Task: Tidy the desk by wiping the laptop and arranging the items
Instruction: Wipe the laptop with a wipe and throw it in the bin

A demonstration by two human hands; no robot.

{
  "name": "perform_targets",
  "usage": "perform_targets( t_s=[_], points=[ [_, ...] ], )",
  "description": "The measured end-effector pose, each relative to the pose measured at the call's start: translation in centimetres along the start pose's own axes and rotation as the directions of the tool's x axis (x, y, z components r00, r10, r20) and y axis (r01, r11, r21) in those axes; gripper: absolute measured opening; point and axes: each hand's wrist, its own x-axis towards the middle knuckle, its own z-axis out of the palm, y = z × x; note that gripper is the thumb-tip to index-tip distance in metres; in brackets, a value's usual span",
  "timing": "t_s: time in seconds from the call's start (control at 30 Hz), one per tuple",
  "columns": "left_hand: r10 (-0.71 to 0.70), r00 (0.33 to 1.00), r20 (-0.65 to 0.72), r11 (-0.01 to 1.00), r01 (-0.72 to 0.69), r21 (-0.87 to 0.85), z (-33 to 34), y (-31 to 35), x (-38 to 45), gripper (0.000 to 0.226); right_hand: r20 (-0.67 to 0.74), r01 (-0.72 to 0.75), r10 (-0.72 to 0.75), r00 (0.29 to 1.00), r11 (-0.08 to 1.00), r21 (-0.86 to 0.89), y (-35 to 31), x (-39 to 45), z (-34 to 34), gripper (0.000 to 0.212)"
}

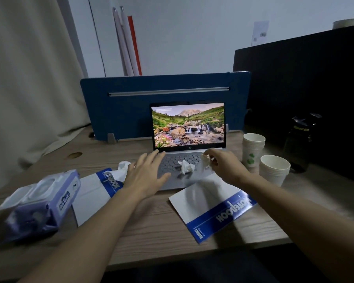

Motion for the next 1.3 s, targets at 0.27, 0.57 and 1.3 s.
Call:
perform_targets(
  t_s=[0.27, 0.57, 1.3],
  points=[
    [-0.108, 0.994, 0.011, 0.994, 0.108, -0.008, -1.2, -5.6, -0.5, 0.073, 0.043, 0.054, -0.056, 0.997, 0.997, 0.055, -3.1, 4.3, 3.4, 0.036],
    [-0.189, 0.979, 0.071, 0.975, 0.196, -0.102, -0.9, -11.2, -0.3, 0.064, 0.140, 0.087, -0.083, 0.987, 0.996, -0.021, -3.2, 6.8, 6.2, 0.042],
    [-0.196, 0.968, 0.155, 0.942, 0.230, -0.246, 3.0, -11.4, 2.7, 0.044, 0.291, 0.004, -0.044, 0.956, 0.990, 0.138, -1.9, 5.3, 6.2, 0.033]
  ],
)
